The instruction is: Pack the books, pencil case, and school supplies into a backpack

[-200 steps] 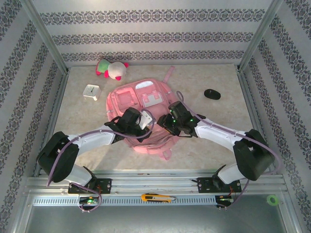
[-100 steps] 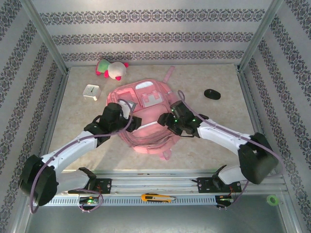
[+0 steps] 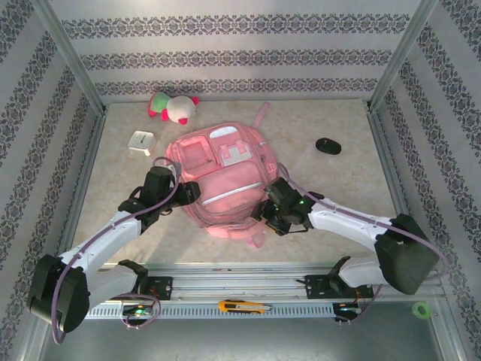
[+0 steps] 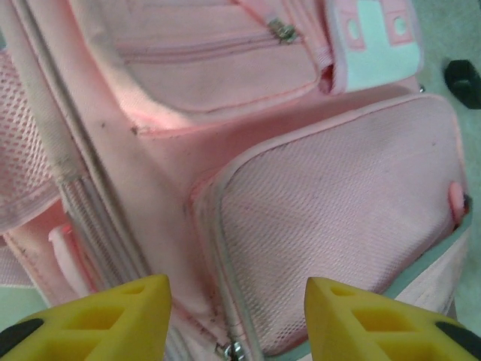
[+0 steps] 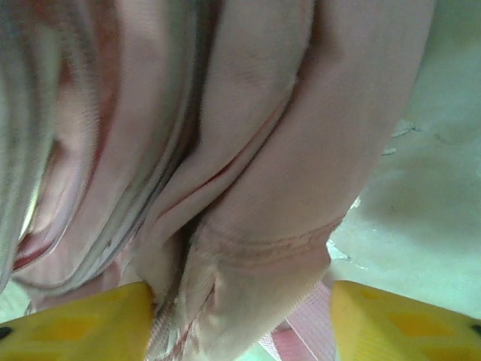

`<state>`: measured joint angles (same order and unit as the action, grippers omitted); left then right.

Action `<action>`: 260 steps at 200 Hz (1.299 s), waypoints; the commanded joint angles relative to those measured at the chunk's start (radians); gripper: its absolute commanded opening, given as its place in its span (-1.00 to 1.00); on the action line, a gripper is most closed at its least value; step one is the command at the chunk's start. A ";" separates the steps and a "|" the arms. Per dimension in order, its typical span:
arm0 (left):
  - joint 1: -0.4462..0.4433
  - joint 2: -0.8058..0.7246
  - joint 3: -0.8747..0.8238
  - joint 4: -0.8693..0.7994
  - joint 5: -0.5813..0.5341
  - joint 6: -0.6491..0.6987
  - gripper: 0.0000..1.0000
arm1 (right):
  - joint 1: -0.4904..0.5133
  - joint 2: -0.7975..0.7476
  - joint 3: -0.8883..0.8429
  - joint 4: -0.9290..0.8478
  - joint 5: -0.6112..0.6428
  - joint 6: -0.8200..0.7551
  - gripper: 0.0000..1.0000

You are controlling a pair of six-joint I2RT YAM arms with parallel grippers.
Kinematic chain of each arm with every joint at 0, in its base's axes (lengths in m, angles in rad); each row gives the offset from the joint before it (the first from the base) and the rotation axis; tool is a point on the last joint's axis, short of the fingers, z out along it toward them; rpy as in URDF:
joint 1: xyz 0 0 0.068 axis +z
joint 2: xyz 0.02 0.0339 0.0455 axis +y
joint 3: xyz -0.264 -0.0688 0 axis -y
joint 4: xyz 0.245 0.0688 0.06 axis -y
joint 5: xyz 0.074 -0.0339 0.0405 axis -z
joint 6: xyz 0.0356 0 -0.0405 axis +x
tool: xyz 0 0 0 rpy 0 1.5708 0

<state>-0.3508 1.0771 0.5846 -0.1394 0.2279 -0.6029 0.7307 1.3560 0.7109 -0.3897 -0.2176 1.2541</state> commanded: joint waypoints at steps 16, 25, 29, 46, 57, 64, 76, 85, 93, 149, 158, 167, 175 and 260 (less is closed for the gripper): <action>0.063 -0.062 0.012 -0.017 0.028 0.193 0.01 | -0.024 0.022 0.015 0.058 0.001 -0.012 -0.05; 0.085 -0.071 0.026 -0.005 0.076 0.286 0.03 | -0.038 0.014 0.012 0.073 -0.002 -0.022 -0.15; 0.096 -0.071 0.034 -0.003 0.102 0.327 0.04 | -0.045 0.008 0.010 0.078 -0.001 -0.024 -0.20; 0.136 -0.055 0.085 -0.028 0.228 0.535 0.06 | -0.063 -0.011 -0.013 0.113 -0.011 -0.017 -0.35; 0.150 -0.038 0.121 -0.089 0.305 0.750 0.08 | -0.068 -0.023 -0.030 0.128 -0.016 -0.009 -0.44; 0.151 -0.022 0.143 -0.156 0.333 0.900 0.09 | -0.067 -0.033 -0.041 0.135 -0.011 -0.007 -0.50; 0.151 0.014 0.180 -0.269 0.356 1.146 0.11 | -0.068 -0.050 -0.054 0.142 -0.007 -0.002 -0.60; 0.152 0.052 0.206 -0.363 0.353 1.301 0.12 | -0.069 -0.064 -0.063 0.151 -0.003 -0.002 -0.66; 0.152 0.090 0.227 -0.436 0.348 1.412 0.12 | -0.070 -0.076 -0.069 0.158 -0.003 -0.002 -0.71; 0.127 0.274 0.214 -0.389 0.281 1.624 0.15 | -0.072 -0.104 -0.080 0.202 -0.024 -0.021 -0.88; 0.112 0.286 0.194 -0.336 0.265 1.616 0.15 | -0.073 -0.103 -0.083 0.213 -0.029 -0.020 -0.91; 0.099 0.297 0.168 -0.262 0.215 1.593 0.15 | -0.072 -0.104 -0.084 0.223 -0.037 -0.023 -0.93; 0.092 0.304 0.150 -0.219 0.194 1.591 0.15 | -0.073 -0.108 -0.083 0.230 -0.042 -0.028 -0.96; 0.064 0.330 0.126 -0.098 0.285 1.511 -0.28 | -0.070 -0.168 -0.088 0.270 -0.042 -0.033 -1.00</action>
<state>-0.2630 1.4036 0.7227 -0.3027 0.4458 0.9264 0.6693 1.2289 0.6250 -0.2253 -0.2516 1.2388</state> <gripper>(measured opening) 0.417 0.092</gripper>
